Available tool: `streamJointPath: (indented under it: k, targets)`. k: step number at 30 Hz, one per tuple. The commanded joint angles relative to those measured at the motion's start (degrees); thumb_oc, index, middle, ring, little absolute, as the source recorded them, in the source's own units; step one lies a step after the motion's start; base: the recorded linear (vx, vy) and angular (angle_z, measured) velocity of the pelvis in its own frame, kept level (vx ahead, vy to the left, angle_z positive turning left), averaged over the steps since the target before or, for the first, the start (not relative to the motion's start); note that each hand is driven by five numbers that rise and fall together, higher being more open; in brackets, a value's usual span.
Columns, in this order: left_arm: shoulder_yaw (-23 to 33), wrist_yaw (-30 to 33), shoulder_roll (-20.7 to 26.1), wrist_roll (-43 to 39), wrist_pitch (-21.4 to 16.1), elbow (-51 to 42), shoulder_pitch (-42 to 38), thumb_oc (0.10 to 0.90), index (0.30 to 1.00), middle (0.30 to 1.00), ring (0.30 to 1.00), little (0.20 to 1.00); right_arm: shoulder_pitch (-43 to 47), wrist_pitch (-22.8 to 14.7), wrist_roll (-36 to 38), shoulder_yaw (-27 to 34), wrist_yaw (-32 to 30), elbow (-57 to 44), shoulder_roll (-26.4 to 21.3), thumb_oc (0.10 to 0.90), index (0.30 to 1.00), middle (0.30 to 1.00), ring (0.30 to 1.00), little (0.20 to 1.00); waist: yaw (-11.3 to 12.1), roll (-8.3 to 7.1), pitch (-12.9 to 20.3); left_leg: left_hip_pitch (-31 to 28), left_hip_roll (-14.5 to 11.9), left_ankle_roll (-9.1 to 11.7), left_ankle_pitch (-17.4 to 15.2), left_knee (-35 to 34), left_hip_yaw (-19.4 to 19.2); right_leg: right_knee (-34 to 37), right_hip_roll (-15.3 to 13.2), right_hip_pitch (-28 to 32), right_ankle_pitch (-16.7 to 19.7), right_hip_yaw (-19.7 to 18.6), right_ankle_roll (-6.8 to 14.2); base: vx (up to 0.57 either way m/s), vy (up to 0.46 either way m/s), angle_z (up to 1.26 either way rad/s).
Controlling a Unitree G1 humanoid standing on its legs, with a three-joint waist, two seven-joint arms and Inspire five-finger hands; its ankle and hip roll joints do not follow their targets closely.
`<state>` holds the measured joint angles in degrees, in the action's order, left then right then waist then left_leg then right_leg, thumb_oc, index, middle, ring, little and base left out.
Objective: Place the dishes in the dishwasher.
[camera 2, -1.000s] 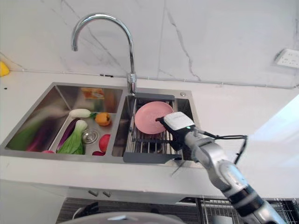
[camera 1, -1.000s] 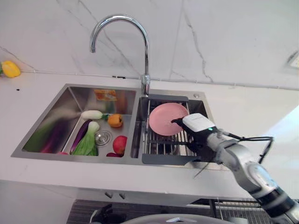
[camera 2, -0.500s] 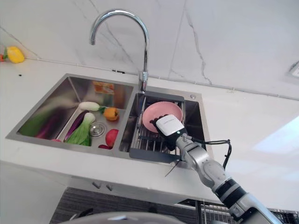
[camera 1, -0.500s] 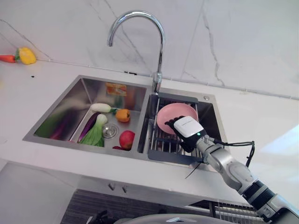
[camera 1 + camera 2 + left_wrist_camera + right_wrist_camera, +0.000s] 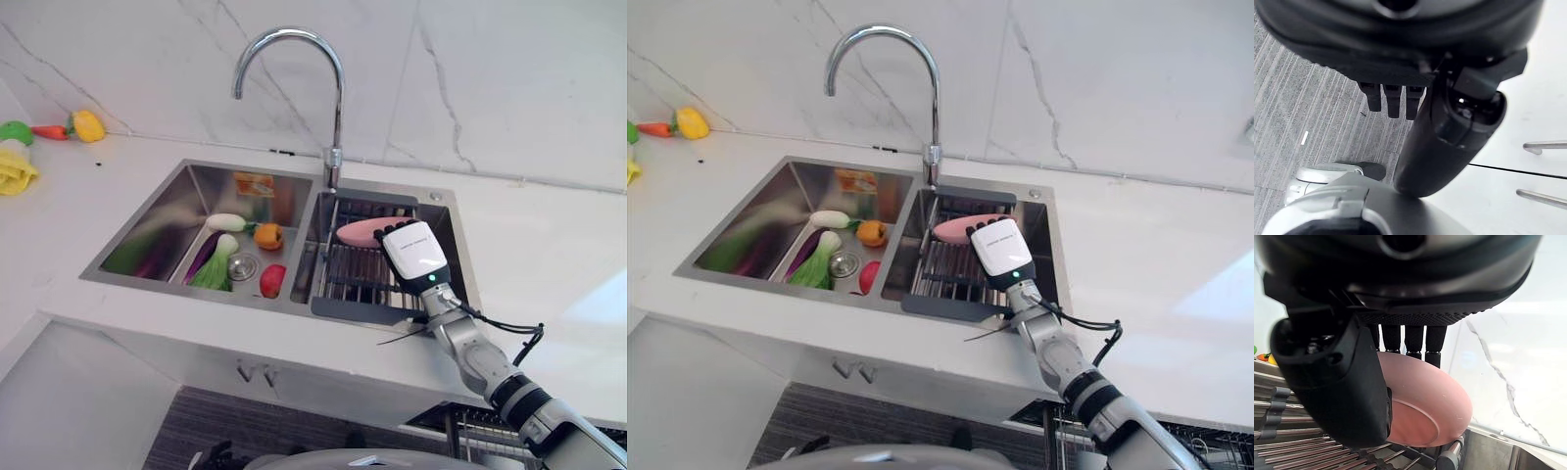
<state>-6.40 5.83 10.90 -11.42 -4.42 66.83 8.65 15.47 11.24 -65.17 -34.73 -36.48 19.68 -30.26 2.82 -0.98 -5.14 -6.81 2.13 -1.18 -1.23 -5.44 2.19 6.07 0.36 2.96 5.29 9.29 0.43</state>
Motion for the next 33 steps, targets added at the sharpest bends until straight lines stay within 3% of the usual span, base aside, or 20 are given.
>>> streamJointPath:
  k: [1,7,15,17,23,28,30,32,33]
  targets:
    - [-6.8,-0.5,-3.7,-0.2,-1.4,5.0,-3.6,0.8,0.9,0.9,0.9,0.9,11.0,4.5,1.2,7.1,-6.3,0.6,-1.1,0.4,0.3,0.3,0.3,0.3,1.8,0.09,1.6,1.6,-3.0,5.4,2.7,0.4,0.5,-1.1,-3.8,6.2,-6.2,-2.4,4.7,0.0,0.0,0.0]
    - [-4.9,-0.6,-4.1,0.5,-1.0,6.6,-4.4,0.8,0.9,0.9,0.9,0.9,8.0,0.0,2.1,13.5,-6.4,-12.3,-3.6,0.4,0.3,0.3,0.3,0.3,0.9,-0.01,1.9,1.5,-3.2,5.5,2.6,0.4,0.4,-1.1,-3.7,6.3,-6.5,-2.4,4.6,0.0,0.0,0.0]
    - [-2.9,-0.9,-4.2,2.5,-0.5,7.5,-4.8,0.8,0.9,0.9,0.9,0.9,0.3,-7.5,5.0,26.5,-3.8,-36.2,-7.4,0.4,0.3,0.3,0.3,0.3,-1.2,-0.07,1.6,1.2,-3.3,5.5,2.4,0.4,-0.4,-1.1,-3.4,6.1,-6.4,-3.6,4.4,0.0,0.0,0.0]
    - [-3.0,-0.9,-4.2,2.5,-0.5,7.5,-4.8,0.8,0.9,0.9,0.9,0.9,0.1,-7.5,5.0,26.6,-3.7,-36.4,-7.4,0.4,0.3,0.3,0.3,0.3,-1.2,-0.07,1.6,1.1,-3.4,5.5,2.4,0.4,-0.5,-1.1,-3.4,6.1,-6.4,-3.6,4.4,0.0,0.0,0.0]
    - [-2.4,-1.1,-4.1,4.4,0.1,6.6,-4.6,0.8,0.9,0.9,0.9,0.9,-6.5,-7.3,6.3,37.0,3.9,-46.8,-11.3,0.4,0.3,0.3,0.3,0.3,-3.3,-0.13,1.4,0.3,-3.4,5.0,1.3,0.4,-2.3,-1.1,-3.1,5.8,-6.1,-6.2,4.6,0.0,0.012,-0.08]
    - [-1.9,-1.7,-3.9,6.9,0.3,5.2,-3.4,0.8,0.9,0.9,0.9,0.9,-18.2,-6.0,8.1,51.2,7.3,-53.5,-13.6,0.4,0.3,0.3,0.3,0.3,-7.0,-0.06,1.3,-0.1,-3.3,4.1,0.5,0.4,-4.6,-1.1,-2.8,4.3,-5.2,-10.3,4.9,0.01,0.024,-0.3]
    - [-2.0,-1.9,-3.8,7.3,0.2,4.9,-2.9,0.8,0.9,0.9,0.9,0.9,-20.3,-5.6,8.4,53.3,7.3,-54.2,-13.5,0.4,0.3,0.3,0.3,0.3,-7.6,0.05,1.3,-0.2,-3.3,3.9,0.3,0.4,-5.2,-1.1,-2.7,4.0,-4.9,-11.3,5.0,-0.01,0.032,-0.42]
    - [-2.8,-2.3,-3.6,8.3,-0.2,3.6,-1.7,0.8,0.9,0.9,0.9,0.9,-24.1,-3.8,8.8,59.4,8.0,-56.6,-13.4,0.4,0.3,0.3,0.3,0.3,-11.1,0.73,1.0,-0.6,-3.4,3.2,-1.1,0.4,-8.8,-1.1,-2.3,2.3,-4.3,-16.0,5.8,0.03,0.079,-0.7]
    - [-2.9,-2.3,-3.7,8.3,-0.1,3.5,-1.7,0.8,0.9,0.9,0.9,0.9,-24.3,-3.8,8.8,59.6,8.2,-56.9,-13.3,0.4,0.3,0.3,0.3,0.3,-10.7,0.81,1.1,-0.7,-3.4,3.1,-1.2,0.4,-9.2,-1.1,-2.2,2.2,-4.3,-16.4,5.9,0.03,0.078,-0.77]
